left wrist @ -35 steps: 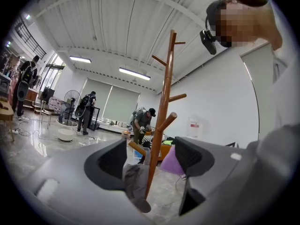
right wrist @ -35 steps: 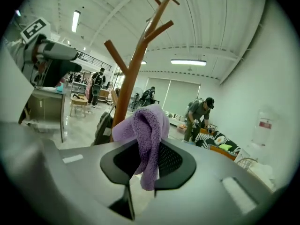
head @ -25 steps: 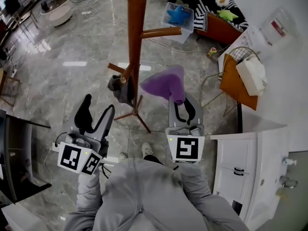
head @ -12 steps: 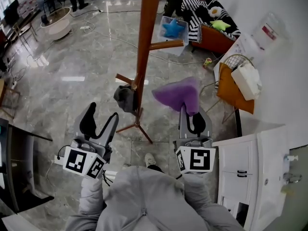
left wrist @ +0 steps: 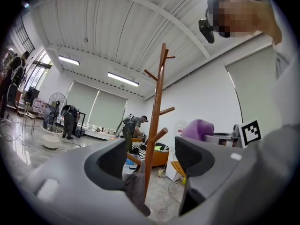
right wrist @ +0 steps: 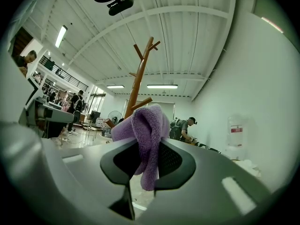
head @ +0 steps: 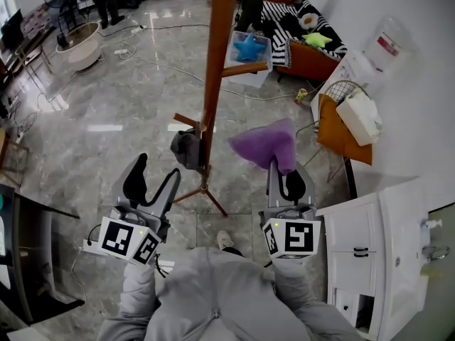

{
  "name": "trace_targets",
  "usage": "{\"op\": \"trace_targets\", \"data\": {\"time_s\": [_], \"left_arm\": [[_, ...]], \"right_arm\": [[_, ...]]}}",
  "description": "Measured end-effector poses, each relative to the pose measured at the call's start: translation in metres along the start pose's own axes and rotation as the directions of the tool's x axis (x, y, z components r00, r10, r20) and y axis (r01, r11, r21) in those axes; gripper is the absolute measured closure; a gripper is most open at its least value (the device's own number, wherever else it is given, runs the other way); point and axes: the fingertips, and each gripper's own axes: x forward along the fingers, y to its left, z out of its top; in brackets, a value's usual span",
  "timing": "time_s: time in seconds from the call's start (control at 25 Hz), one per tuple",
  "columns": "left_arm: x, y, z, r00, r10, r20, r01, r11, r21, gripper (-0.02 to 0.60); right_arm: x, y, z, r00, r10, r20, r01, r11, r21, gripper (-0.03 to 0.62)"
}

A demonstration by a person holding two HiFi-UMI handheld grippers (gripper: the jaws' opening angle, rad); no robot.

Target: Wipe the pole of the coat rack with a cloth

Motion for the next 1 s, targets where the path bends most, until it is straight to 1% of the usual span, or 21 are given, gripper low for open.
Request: {"op": "trace_targets", "data": {"time_s": [0.32,1.0], "left_arm": [[0.000,0.001,0.003,1.000,-0.016,0.005,0.016,1.000,0.003,0.233],[0.007,0.010,-0.003,1.000,-0.009,-0.009,0.009,1.000,0.000,0.234]], "right_arm": [[-0.002,0.001,0.000,1.000,-0.012,0.004,0.012,1.000,-0.002,0.530],[0.011,0.004,-0.004,1.000,0.001,-0.009,-0.001,1.000,-0.009,0.530]]}}
